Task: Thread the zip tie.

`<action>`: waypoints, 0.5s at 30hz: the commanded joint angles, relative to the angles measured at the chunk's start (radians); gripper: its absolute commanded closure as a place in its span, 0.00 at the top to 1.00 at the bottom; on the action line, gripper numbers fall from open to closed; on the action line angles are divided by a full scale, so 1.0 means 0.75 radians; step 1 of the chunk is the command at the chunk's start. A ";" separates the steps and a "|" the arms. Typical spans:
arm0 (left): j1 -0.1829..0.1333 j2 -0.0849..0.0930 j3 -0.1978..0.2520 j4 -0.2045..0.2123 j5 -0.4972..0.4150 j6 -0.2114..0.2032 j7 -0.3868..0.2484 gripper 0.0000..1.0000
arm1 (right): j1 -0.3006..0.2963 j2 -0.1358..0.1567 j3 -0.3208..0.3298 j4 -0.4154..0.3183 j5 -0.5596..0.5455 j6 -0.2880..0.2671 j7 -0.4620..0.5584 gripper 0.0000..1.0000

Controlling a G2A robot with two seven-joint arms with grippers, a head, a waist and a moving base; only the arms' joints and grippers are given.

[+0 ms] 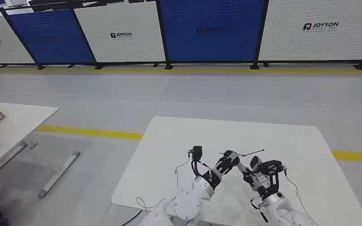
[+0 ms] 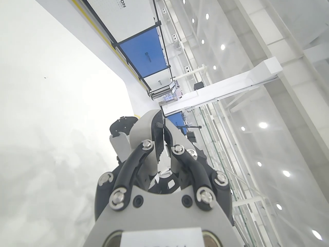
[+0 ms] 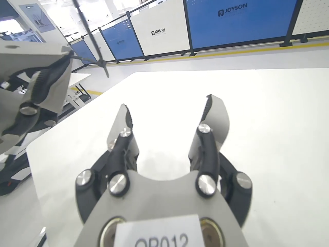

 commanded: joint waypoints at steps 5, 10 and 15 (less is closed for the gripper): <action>-0.001 -0.002 0.005 0.006 0.012 0.002 -0.004 0.00 | -0.003 0.002 0.017 -0.008 0.038 -0.083 -0.005 0.44; 0.001 -0.003 0.014 0.007 0.027 0.001 -0.006 0.00 | -0.007 0.002 0.038 -0.009 0.104 -0.135 -0.015 0.40; 0.005 -0.003 0.017 0.003 0.031 0.001 -0.017 0.00 | -0.005 0.001 0.045 -0.006 0.115 -0.146 -0.017 0.38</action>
